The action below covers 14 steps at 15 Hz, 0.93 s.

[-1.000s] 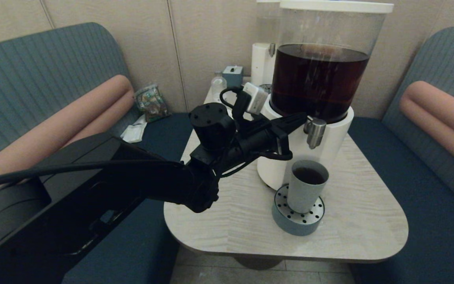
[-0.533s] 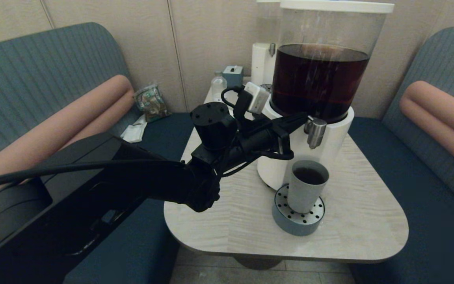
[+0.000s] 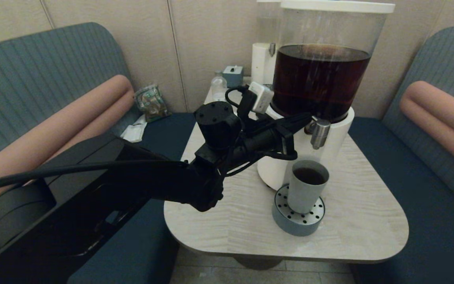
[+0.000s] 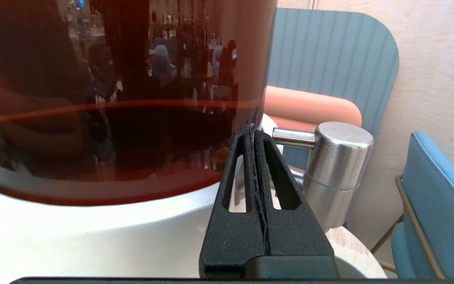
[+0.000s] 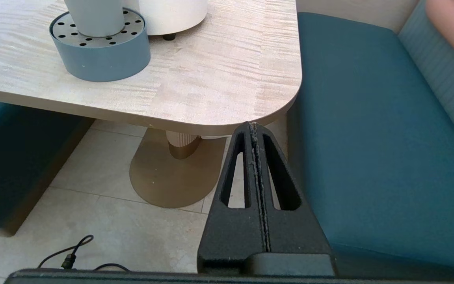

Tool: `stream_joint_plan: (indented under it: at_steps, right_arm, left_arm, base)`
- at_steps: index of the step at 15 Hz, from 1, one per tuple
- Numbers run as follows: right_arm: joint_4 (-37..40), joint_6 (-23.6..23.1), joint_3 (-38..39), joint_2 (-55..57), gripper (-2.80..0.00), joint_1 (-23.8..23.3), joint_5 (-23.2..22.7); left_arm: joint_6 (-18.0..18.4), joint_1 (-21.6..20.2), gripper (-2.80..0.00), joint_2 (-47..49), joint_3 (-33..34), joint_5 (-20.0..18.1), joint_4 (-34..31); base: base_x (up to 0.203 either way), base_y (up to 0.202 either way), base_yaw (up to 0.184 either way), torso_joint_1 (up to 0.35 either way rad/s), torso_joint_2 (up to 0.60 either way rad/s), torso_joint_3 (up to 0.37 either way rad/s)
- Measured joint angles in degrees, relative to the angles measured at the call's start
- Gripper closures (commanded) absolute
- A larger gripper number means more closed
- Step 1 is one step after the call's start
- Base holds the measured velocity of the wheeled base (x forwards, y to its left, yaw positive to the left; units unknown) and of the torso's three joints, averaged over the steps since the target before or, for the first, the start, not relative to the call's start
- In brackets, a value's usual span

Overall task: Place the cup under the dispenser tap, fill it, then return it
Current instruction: Turn off the faucet

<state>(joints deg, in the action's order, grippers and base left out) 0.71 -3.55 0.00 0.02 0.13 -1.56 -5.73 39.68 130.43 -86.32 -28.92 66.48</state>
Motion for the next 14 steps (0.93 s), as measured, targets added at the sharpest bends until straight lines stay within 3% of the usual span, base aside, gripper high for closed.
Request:
stream_joint_plan:
  at_steps: [14]
  right_arm:
    - [-0.01, 0.01, 0.00, 0.00, 0.00, 0.02, 0.01]
  left_arm:
    - [-0.01, 0.98, 0.00, 1.62, -3.60, -0.02, -2.11]
  base:
    - [0.000, 0.000, 0.000, 0.000, 0.00, 0.000]
